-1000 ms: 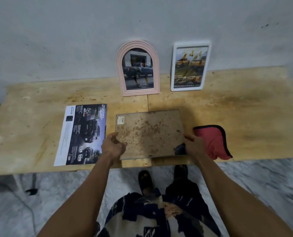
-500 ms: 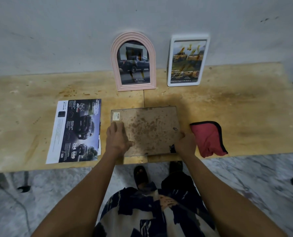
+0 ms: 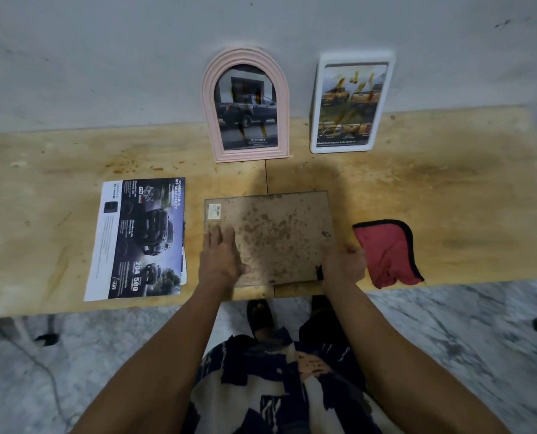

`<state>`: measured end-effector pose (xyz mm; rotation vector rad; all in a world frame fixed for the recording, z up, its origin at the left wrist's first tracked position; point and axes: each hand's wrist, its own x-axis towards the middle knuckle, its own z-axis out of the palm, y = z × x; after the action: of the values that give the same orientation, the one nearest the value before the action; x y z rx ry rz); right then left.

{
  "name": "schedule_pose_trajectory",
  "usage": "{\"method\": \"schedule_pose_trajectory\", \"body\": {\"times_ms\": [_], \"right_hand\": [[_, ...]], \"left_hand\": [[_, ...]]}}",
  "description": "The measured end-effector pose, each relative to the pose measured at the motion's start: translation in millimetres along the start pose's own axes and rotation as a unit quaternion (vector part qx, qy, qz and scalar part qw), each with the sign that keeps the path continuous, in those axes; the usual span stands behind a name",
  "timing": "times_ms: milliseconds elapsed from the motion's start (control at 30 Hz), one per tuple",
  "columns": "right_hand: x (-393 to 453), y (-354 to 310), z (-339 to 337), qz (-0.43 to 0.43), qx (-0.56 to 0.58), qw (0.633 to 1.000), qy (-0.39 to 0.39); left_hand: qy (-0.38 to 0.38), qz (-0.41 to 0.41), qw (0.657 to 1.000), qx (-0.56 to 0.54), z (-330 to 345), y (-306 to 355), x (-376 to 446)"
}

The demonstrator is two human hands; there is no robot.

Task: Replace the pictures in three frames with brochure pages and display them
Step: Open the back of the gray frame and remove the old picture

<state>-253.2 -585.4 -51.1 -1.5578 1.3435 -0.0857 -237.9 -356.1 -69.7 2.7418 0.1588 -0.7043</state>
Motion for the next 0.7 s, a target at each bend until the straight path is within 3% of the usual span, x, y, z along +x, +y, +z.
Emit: {"method": "schedule_pose_trajectory", "body": {"times_ms": [133,333,533,700], "right_hand": [[2,1,7,0.016,0.015,1.0,-0.019],[23,3,12,-0.065,-0.14,0.982,-0.111],[31,3,8,-0.101,-0.194,0.968,-0.123],[43,-6,5,-0.09,-0.243,0.958,-0.126]], "left_hand": [[-0.007,-0.002,1.0,0.0,0,0,0],[-0.021,-0.011,1.0,0.002,-3,2,-2],[-0.029,-0.033,0.996,-0.072,-8,1,-7],[-0.026,-0.034,0.997,-0.07,-10,2,-11]]}}
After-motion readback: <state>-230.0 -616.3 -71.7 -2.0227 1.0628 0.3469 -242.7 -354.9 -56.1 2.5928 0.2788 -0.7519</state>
